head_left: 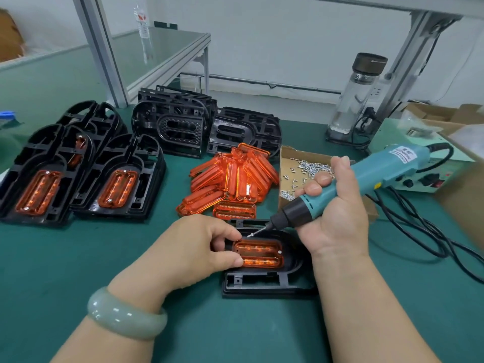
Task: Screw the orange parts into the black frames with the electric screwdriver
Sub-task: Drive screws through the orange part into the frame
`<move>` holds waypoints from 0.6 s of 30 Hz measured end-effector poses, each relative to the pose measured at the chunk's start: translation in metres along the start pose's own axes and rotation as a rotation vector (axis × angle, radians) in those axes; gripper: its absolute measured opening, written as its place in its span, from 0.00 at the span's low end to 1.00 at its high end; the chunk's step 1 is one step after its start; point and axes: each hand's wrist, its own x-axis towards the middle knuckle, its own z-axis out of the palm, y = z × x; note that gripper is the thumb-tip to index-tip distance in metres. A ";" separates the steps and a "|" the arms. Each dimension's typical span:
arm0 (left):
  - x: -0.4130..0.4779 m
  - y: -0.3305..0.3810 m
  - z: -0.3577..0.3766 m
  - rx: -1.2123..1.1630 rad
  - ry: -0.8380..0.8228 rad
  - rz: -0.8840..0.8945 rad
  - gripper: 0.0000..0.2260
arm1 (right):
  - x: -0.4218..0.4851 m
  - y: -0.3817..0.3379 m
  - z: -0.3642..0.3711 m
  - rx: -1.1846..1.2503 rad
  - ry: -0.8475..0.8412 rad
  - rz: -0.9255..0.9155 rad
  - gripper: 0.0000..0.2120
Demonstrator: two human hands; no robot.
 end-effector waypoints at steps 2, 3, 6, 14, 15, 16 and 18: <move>-0.001 0.000 0.003 0.019 0.013 0.010 0.12 | 0.000 0.003 0.000 -0.024 -0.033 0.010 0.08; -0.002 0.000 0.004 0.023 0.019 0.016 0.12 | 0.000 0.004 0.000 -0.034 -0.056 0.012 0.07; -0.003 -0.001 0.003 0.035 0.029 0.030 0.14 | 0.001 0.008 0.001 -0.094 -0.128 -0.005 0.06; -0.002 -0.001 0.004 0.054 0.038 0.022 0.13 | -0.001 0.012 0.004 -0.207 -0.245 -0.084 0.03; -0.002 -0.002 0.004 0.053 0.038 0.022 0.13 | -0.001 0.012 0.005 -0.212 -0.253 -0.083 0.02; -0.002 -0.002 0.005 0.051 0.038 0.022 0.13 | -0.001 0.012 0.005 -0.220 -0.262 -0.080 0.02; -0.002 -0.003 0.005 0.054 0.040 0.019 0.14 | -0.001 0.013 0.005 -0.238 -0.278 -0.074 0.01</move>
